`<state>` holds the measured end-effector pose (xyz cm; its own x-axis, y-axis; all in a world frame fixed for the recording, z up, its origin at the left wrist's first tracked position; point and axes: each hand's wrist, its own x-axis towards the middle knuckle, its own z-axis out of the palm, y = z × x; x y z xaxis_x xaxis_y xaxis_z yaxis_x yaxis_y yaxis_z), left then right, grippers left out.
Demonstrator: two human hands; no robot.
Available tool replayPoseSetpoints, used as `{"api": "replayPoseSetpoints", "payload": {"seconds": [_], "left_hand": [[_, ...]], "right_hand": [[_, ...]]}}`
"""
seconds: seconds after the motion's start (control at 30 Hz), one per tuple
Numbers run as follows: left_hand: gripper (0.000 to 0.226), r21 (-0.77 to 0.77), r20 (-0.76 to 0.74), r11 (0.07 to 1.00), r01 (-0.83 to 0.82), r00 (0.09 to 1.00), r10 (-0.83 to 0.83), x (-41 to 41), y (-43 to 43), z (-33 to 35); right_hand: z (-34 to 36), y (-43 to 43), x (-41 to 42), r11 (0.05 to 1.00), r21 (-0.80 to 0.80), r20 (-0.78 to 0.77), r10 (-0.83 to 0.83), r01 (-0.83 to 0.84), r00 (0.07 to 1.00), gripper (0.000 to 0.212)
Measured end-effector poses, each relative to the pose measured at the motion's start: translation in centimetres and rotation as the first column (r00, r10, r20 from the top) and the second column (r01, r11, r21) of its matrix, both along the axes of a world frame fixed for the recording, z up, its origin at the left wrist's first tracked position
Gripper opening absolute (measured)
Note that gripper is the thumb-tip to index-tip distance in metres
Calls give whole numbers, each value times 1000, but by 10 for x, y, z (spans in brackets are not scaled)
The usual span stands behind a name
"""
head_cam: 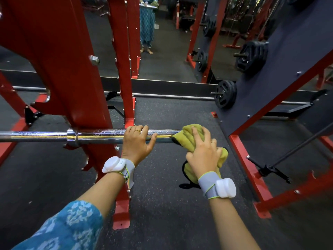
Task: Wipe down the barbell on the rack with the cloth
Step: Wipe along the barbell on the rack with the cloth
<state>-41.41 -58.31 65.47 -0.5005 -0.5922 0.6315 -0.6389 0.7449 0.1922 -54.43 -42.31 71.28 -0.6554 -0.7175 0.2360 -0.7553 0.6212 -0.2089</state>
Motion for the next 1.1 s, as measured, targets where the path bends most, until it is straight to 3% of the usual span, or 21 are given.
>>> {"api": "replayPoseSetpoints", "payload": {"seconds": [0.13, 0.27, 0.37, 0.57, 0.7, 0.83, 0.93, 1.1], "left_hand": [[40, -12, -10, 1000, 3, 1000, -3, 0, -1, 0], [40, -26, -16, 1000, 1, 1000, -1, 0, -1, -1], [40, -29, -23, 1000, 1, 1000, -2, 0, -1, -2], [41, -21, -18, 1000, 3, 1000, -4, 0, 0, -2], [40, -27, -9, 1000, -2, 1000, 2, -1, -1, -3], [41, -29, -15, 1000, -2, 1000, 2, 0, -1, -3], [42, -24, -15, 1000, -3, 1000, 2, 0, 0, -1], [41, -14, 1, 1000, -2, 1000, 2, 0, 1, -1]], "right_hand": [[11, -18, -6, 995, 44, -3, -85, 85, 996, 79], [7, -28, 7, 995, 99, -59, 29, -23, 998, 85], [-6, -17, 6, 997, 4, -104, 72, -72, 992, 91], [7, -27, -2, 996, 58, -28, -64, 66, 998, 81], [10, -37, 14, 994, 91, -113, 69, -59, 991, 90], [-14, -23, 13, 983, -34, -216, 170, -181, 961, 102], [-13, -16, 8, 986, -51, -143, 148, -156, 979, 98], [8, -29, 13, 994, 50, -47, 103, -100, 994, 88]]}}
